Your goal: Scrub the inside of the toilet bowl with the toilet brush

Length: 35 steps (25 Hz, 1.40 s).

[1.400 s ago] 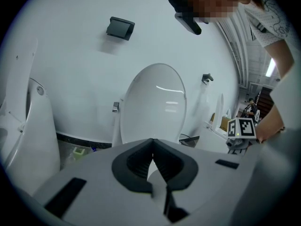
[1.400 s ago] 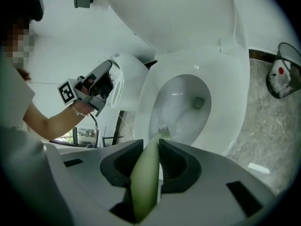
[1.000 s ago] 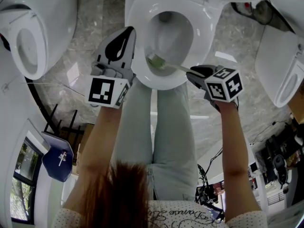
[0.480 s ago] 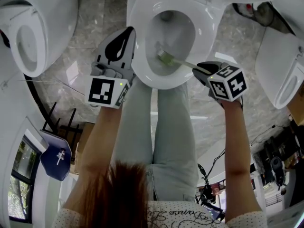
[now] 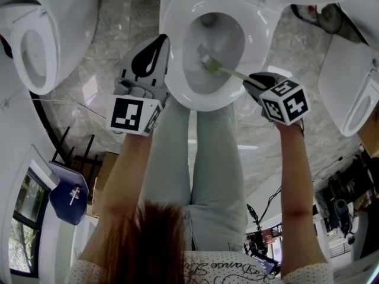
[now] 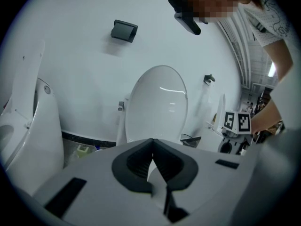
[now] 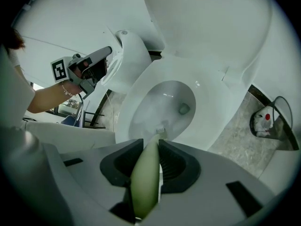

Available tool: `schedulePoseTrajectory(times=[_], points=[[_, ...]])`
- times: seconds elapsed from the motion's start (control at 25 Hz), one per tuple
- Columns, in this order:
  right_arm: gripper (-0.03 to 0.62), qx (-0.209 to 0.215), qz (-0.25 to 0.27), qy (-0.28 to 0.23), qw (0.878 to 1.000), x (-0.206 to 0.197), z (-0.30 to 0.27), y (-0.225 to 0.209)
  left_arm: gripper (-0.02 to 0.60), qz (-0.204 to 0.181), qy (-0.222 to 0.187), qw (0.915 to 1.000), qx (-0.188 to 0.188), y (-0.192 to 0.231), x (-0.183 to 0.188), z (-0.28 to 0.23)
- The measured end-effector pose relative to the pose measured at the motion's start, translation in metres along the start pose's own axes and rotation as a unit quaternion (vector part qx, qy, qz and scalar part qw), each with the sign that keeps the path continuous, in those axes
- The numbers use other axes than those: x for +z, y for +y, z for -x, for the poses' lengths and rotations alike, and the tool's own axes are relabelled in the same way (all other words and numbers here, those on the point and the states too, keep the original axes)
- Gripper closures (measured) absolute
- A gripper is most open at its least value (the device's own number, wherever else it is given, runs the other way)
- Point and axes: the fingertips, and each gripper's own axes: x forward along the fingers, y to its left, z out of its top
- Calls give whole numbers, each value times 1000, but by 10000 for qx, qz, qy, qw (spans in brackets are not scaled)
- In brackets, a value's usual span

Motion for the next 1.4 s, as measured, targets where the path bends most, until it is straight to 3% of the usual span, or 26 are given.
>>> schedulePoseTrajectory(times=[0.48, 1.08, 1.4], points=[[480, -367, 98, -126, 9992, 14, -3, -21, 578, 34, -131, 9997, -181, -5, 1, 1], [480, -865, 217, 0, 9960, 38, 5, -41, 578, 47, -114, 9999, -106, 0, -1, 8], [480, -1155, 251, -173, 9928, 59, 7, -54, 578, 67, -116, 9999, -74, 3, -4, 13]])
